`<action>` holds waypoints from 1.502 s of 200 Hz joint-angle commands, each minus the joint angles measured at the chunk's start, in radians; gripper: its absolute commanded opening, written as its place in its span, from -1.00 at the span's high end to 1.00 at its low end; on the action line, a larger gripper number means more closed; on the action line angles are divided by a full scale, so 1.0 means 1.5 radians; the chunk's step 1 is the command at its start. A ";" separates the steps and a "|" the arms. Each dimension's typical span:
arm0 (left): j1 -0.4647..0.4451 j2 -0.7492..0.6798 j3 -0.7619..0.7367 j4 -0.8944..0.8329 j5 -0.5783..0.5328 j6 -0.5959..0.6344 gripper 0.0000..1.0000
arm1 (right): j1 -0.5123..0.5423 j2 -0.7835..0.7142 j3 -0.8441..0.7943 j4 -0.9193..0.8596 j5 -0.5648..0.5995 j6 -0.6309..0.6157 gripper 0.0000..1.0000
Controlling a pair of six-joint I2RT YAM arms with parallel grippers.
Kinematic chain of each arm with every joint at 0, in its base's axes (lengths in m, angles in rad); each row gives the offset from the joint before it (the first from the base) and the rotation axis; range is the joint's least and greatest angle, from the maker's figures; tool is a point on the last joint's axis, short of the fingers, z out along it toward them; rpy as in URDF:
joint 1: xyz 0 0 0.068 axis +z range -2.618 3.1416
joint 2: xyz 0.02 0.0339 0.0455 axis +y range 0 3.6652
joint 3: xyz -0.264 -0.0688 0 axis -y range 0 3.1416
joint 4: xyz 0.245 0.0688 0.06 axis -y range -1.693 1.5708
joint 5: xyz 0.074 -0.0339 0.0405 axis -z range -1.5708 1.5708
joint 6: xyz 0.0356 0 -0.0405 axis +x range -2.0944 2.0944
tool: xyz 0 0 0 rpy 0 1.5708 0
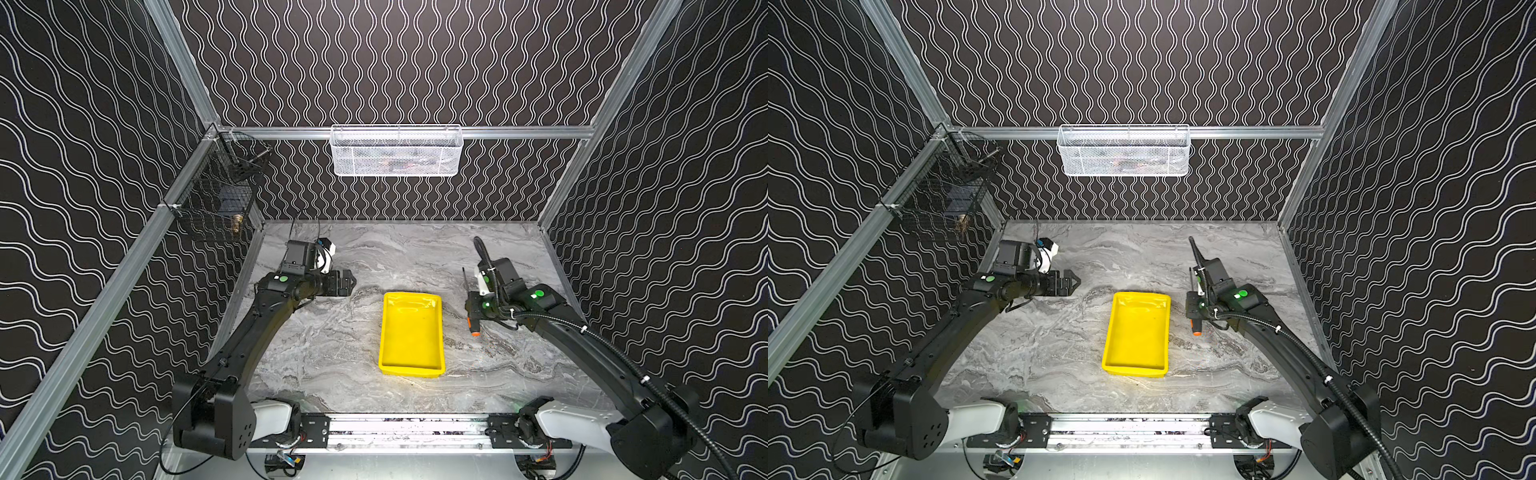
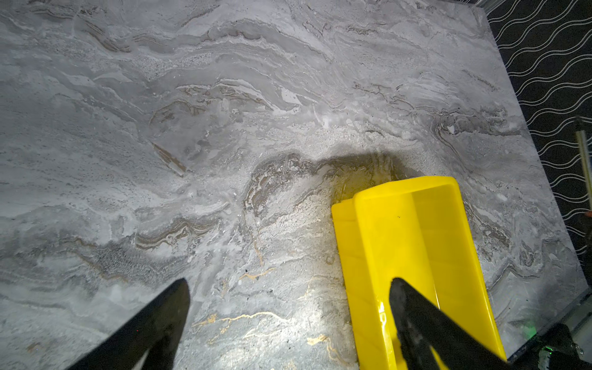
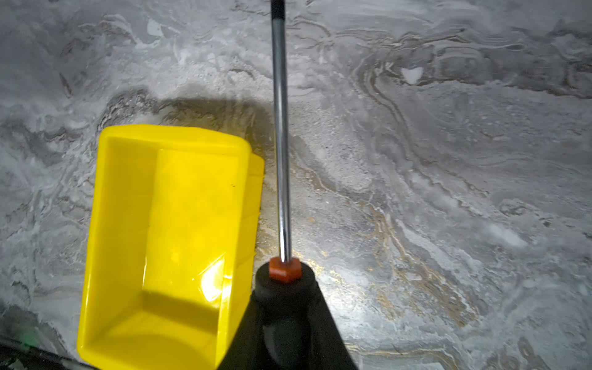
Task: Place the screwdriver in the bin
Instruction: 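Lift the screwdriver with the right gripper off the table, then carry the screwdriver with the right gripper over the yellow tray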
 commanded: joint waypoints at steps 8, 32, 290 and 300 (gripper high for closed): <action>0.003 0.003 0.002 0.008 0.024 0.011 -0.98 | 0.040 0.033 0.030 0.030 0.008 0.010 0.82; 0.006 0.002 0.006 0.004 0.029 0.013 -0.97 | 0.078 0.073 0.055 0.038 0.013 0.008 0.82; 0.007 -0.139 -0.152 -0.007 0.077 -0.065 -0.97 | 0.251 0.254 0.007 0.170 -0.018 0.052 0.85; 0.008 -0.138 -0.156 -0.006 0.074 -0.061 -0.97 | 0.252 0.264 0.007 0.176 -0.017 0.051 0.85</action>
